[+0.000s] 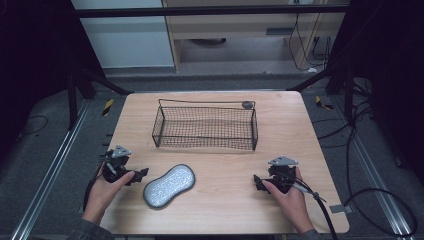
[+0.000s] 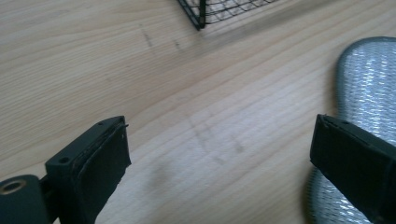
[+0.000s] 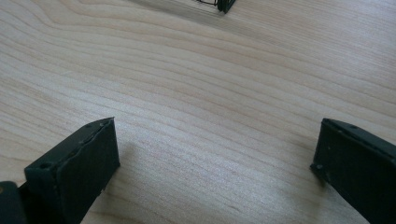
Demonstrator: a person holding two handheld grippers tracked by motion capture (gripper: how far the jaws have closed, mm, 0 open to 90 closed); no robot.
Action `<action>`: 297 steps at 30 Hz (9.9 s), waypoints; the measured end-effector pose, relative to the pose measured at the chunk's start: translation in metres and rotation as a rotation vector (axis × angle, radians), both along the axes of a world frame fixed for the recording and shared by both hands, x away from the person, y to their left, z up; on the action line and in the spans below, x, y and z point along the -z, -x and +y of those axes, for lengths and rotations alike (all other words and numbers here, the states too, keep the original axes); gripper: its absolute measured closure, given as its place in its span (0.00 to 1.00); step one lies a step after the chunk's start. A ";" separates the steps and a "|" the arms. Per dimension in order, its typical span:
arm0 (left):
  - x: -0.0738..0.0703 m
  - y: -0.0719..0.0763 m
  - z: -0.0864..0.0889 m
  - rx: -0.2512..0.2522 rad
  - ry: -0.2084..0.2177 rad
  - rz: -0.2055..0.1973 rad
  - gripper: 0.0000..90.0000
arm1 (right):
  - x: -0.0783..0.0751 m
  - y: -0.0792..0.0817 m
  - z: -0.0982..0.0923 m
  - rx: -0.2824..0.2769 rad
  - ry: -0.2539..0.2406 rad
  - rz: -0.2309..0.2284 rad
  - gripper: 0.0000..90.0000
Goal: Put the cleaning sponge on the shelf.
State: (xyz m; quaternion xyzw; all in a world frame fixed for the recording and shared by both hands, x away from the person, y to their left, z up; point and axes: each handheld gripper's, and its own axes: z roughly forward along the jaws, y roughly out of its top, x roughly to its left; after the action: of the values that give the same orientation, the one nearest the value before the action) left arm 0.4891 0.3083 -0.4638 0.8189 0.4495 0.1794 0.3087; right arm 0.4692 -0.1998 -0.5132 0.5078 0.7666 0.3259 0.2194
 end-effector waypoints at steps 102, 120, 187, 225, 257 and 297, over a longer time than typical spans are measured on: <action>0.016 -0.005 -0.116 0.382 -0.281 0.320 0.02 | -0.001 0.001 0.002 -0.018 0.003 0.010 0.00; 0.014 -0.008 -0.113 0.370 -0.288 0.305 0.08 | -0.001 0.002 0.002 -0.022 0.003 0.011 0.00; -0.083 -0.027 -0.126 0.514 -0.488 0.033 0.13 | 0.000 0.002 0.003 -0.024 -0.003 0.004 0.00; -0.116 -0.056 -0.136 0.526 -0.593 -0.072 0.13 | 0.000 0.001 0.003 -0.026 -0.003 0.005 0.00; -0.133 -0.092 -0.143 0.552 -0.660 -0.172 0.13 | 0.000 0.002 0.004 -0.025 -0.001 0.002 0.01; -0.121 -0.126 -0.164 0.637 -0.642 -0.210 0.13 | 0.000 0.003 0.005 -0.016 -0.002 -0.001 0.01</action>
State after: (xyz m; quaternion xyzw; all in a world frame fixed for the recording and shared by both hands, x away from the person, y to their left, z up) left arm 0.6152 0.1446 -0.3429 0.9477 0.0635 0.2875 0.1232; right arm 0.4664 -0.1951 -0.5131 0.5019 0.7701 0.3288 0.2167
